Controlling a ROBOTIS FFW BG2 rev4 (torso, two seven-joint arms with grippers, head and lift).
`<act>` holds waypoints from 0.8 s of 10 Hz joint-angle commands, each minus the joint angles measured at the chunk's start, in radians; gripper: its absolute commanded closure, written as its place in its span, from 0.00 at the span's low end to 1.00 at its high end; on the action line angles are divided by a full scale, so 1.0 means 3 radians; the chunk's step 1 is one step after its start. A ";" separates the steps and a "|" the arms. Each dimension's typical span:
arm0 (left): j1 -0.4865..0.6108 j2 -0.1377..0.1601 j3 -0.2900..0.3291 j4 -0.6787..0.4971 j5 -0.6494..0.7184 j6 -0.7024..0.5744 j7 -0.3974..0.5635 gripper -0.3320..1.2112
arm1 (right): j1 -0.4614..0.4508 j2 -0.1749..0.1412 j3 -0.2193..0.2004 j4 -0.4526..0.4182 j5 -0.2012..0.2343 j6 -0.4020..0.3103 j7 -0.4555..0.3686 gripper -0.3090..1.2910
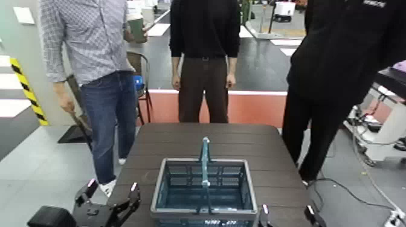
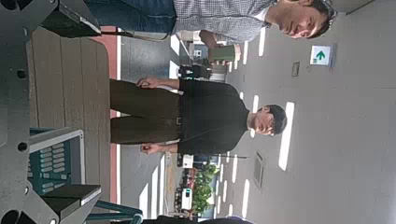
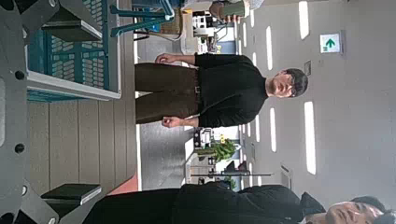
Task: Grasp the handle of the crate.
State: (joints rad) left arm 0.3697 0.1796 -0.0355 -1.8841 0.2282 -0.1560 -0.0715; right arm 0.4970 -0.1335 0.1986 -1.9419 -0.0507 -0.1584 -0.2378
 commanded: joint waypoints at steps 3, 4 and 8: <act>0.0000 -0.0011 0.0001 0.0032 0.0006 -0.0053 -0.0002 0.29 | -0.0005 0.0000 0.0013 0.0010 0.0000 0.0006 0.0000 0.29; -0.0010 -0.0011 0.0001 0.0032 0.0042 -0.0007 -0.0017 0.29 | -0.0005 0.0000 0.0013 0.0010 -0.0005 0.0011 0.0000 0.29; -0.0179 0.0046 -0.0004 -0.0132 0.0385 0.0663 -0.0166 0.29 | -0.0010 0.0000 0.0023 0.0030 -0.0025 0.0006 0.0000 0.29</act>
State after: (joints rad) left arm 0.3261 0.1898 -0.0381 -1.9118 0.3265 0.0031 -0.1211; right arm 0.4939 -0.1333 0.2045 -1.9345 -0.0582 -0.1564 -0.2378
